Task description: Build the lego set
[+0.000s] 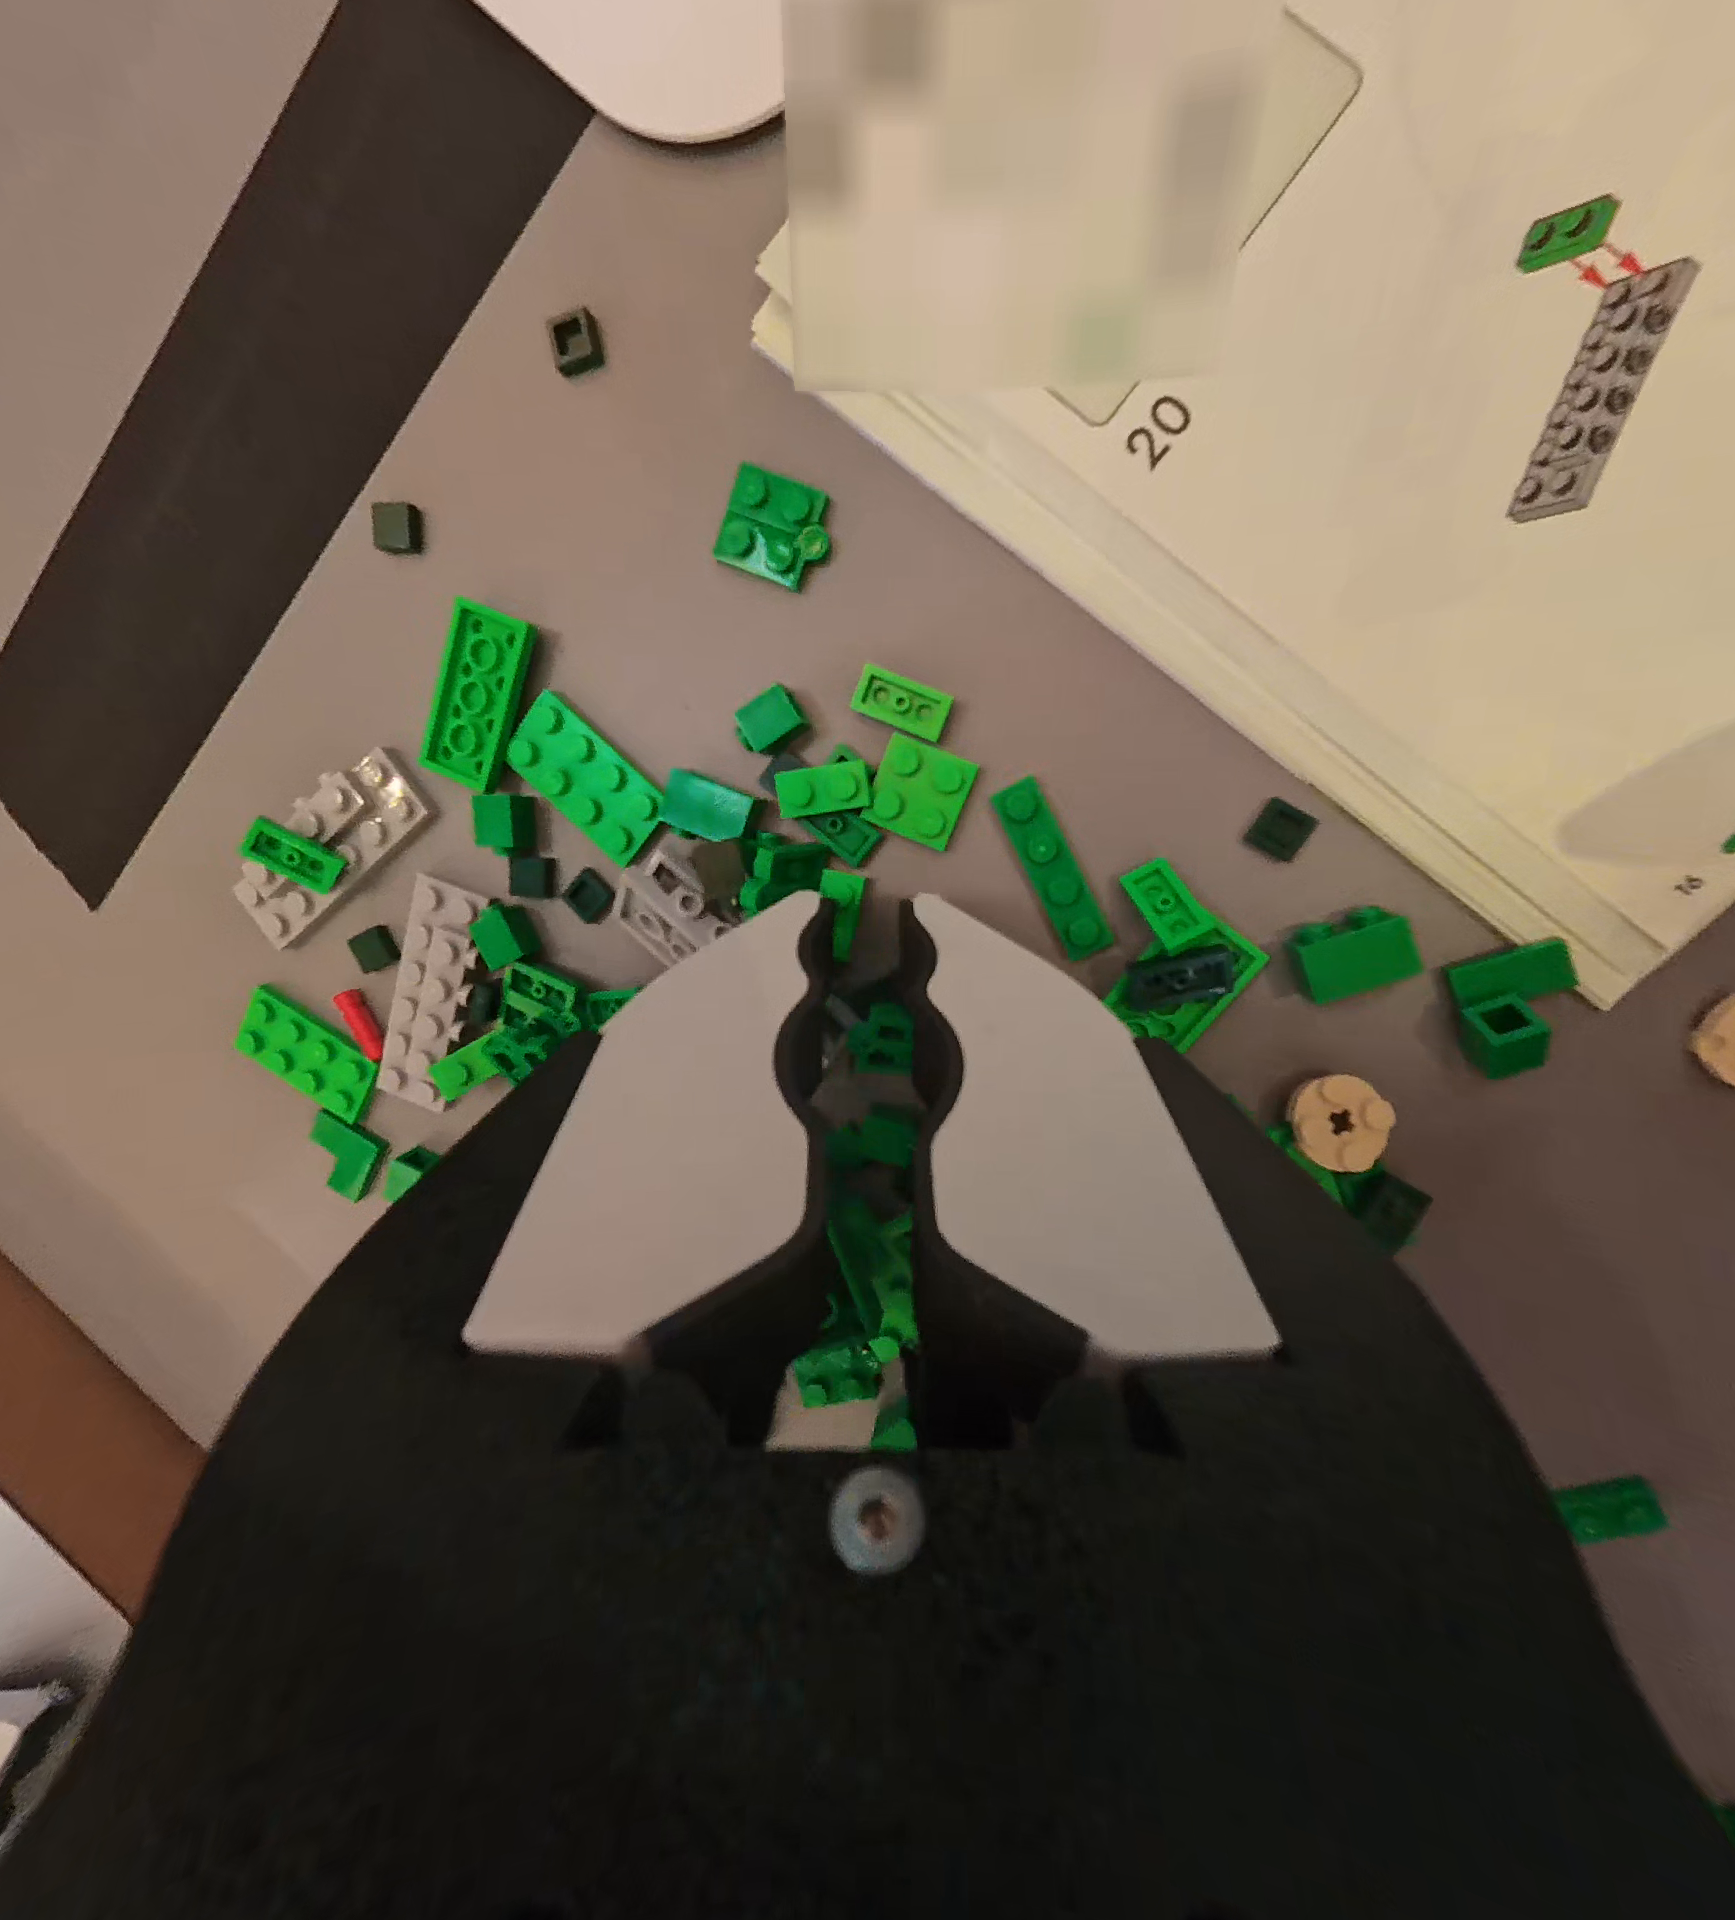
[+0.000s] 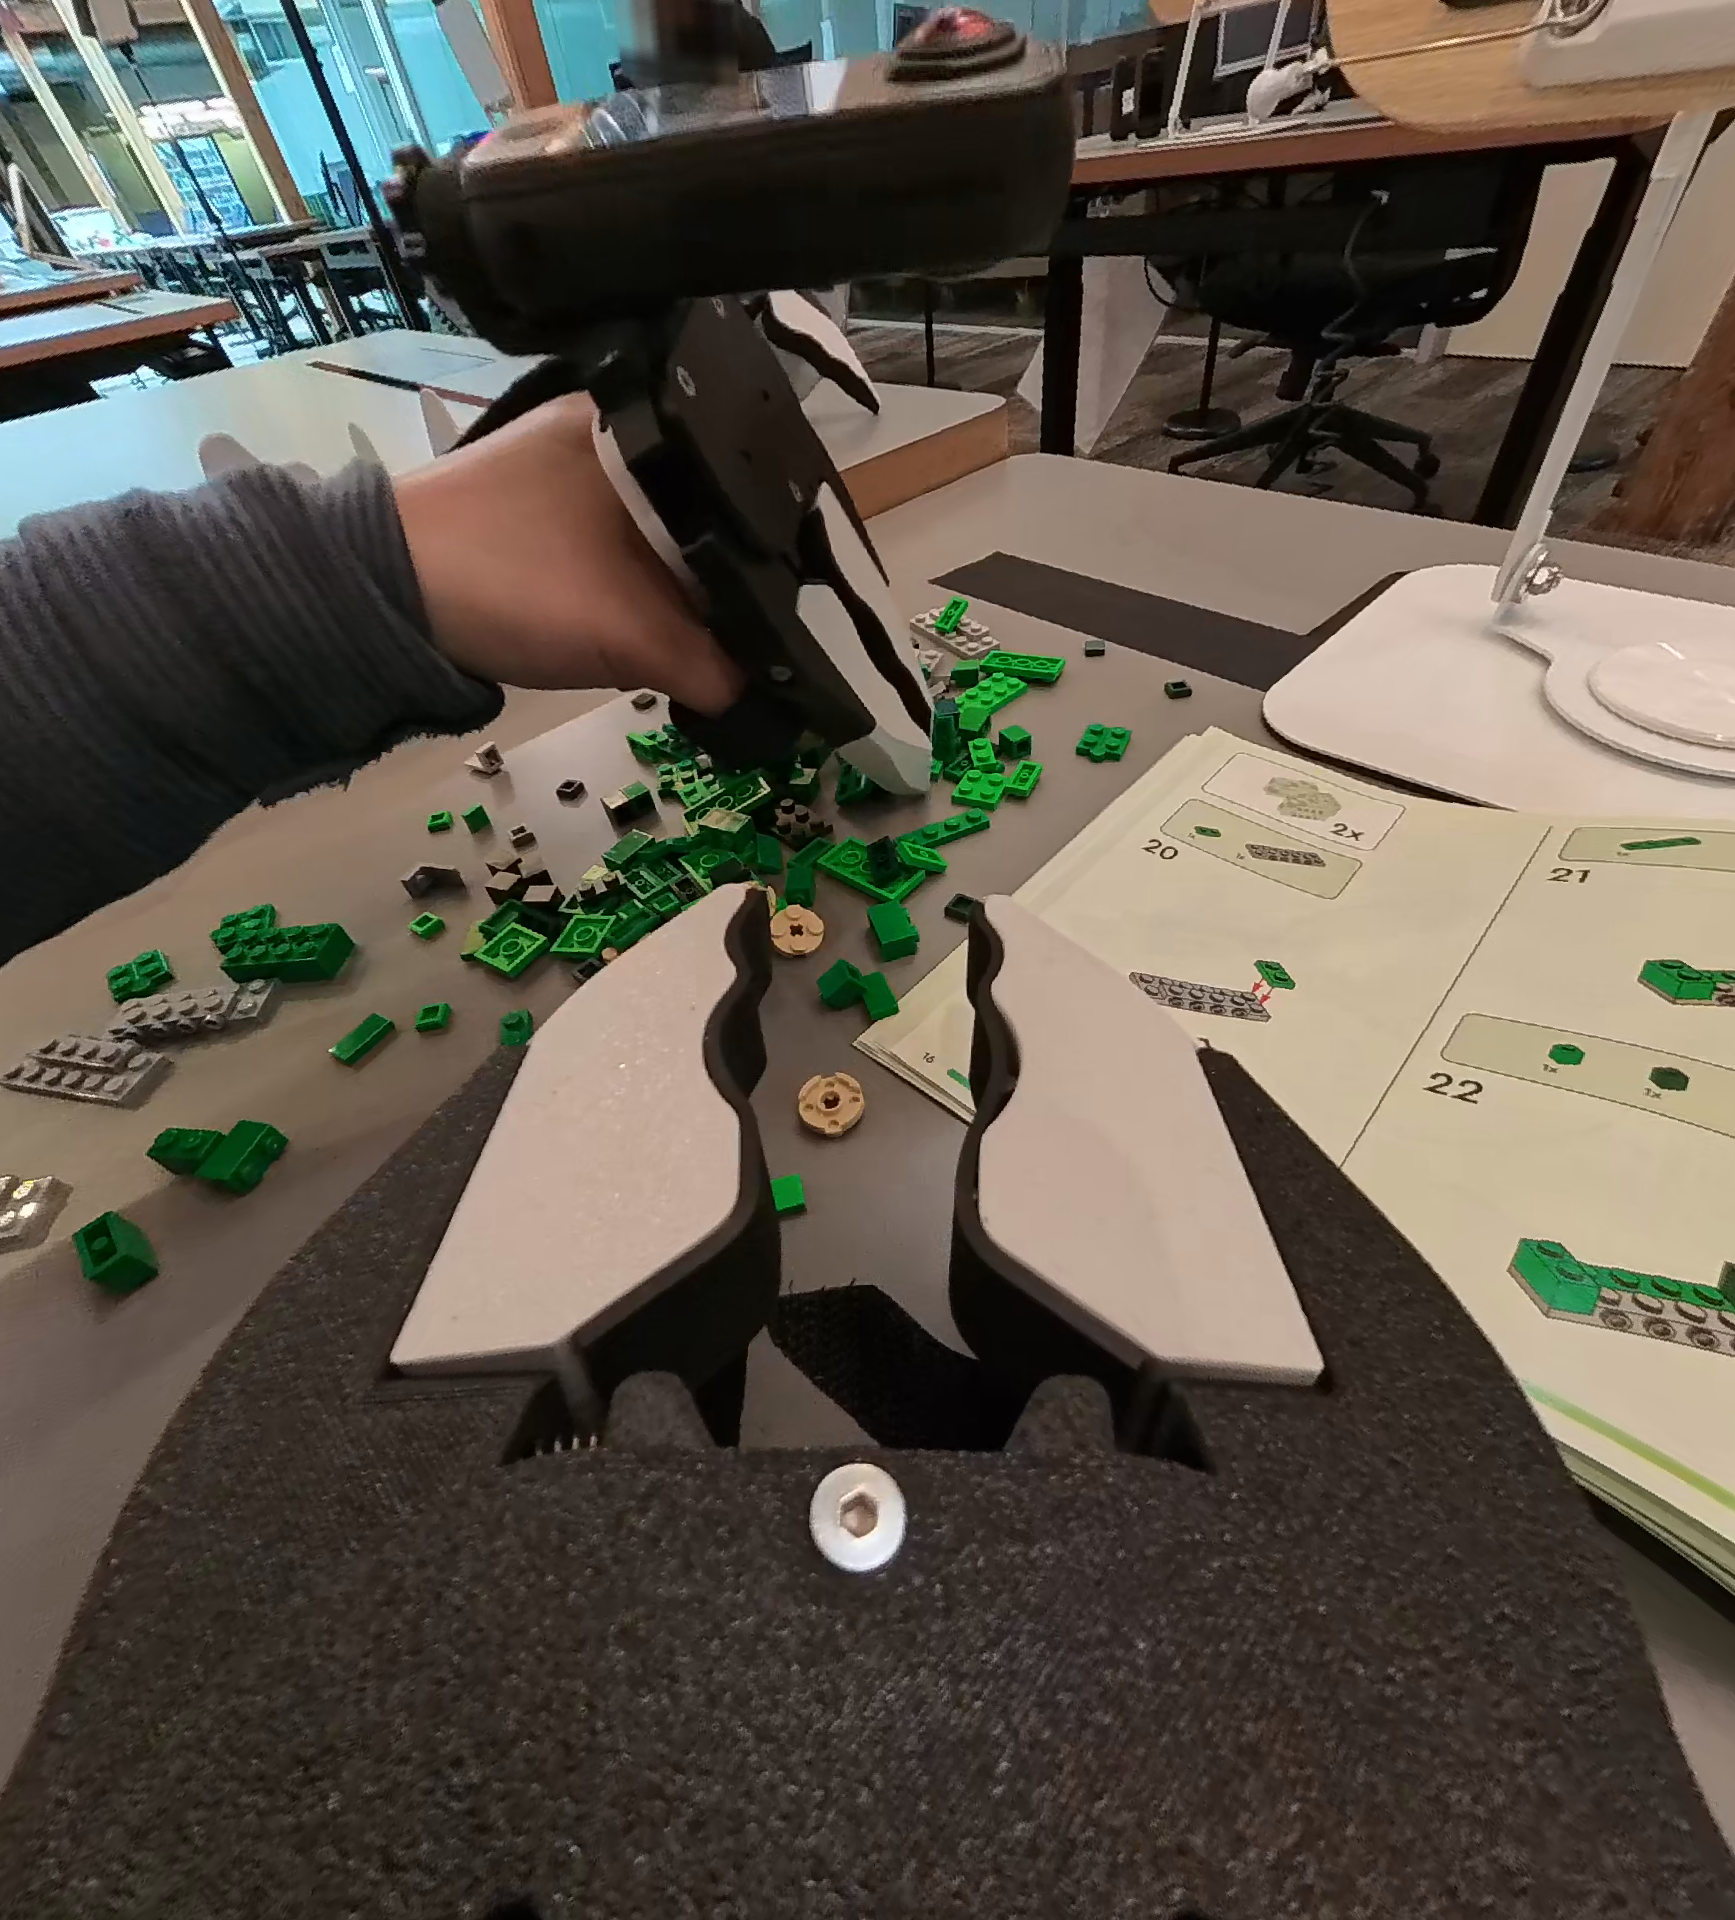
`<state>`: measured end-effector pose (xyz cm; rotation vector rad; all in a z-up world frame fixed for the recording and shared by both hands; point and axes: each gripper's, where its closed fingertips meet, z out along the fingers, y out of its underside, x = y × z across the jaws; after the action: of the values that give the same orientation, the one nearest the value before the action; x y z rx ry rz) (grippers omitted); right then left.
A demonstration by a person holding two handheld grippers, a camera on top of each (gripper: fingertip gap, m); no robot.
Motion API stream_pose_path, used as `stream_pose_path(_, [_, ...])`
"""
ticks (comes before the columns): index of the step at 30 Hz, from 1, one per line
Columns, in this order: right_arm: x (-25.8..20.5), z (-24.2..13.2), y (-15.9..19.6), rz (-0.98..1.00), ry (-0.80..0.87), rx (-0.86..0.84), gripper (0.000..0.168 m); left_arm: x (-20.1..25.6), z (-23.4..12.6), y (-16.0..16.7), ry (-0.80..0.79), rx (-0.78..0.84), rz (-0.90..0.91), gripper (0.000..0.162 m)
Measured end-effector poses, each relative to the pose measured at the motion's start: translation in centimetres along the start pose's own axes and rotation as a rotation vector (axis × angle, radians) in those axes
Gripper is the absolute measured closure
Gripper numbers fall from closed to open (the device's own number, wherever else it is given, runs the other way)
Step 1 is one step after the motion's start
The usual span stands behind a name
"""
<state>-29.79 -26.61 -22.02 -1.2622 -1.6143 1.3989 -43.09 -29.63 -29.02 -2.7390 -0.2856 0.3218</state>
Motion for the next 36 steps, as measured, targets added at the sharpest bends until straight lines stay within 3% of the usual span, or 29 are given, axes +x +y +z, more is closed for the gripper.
stream_pose_path(18, [-0.1, 0.0, -0.1, -0.001, -0.004, 0.003, 0.133, -0.9, -0.2, 0.0, -0.058, -0.029, 0.139, 0.150])
stream_pose_path(25, [-0.1, 0.0, -0.1, 0.002, -0.005, 0.005, 0.133, -0.7, 0.2, 0.1, 0.026, -0.027, 0.090, 0.155])
stream_pose_path(32, [0.3, -0.4, -0.9, 0.018, 0.011, 0.055, 0.133, 1.0, -2.4, -0.7, 0.018, 0.160, 0.127, 0.158])
stream_pose_path(36, [1.6, -1.4, -2.2, 0.018, 0.063, 0.125, 0.133, 6.7, -5.6, -0.5, 0.111, 0.257, 0.175, 0.158])
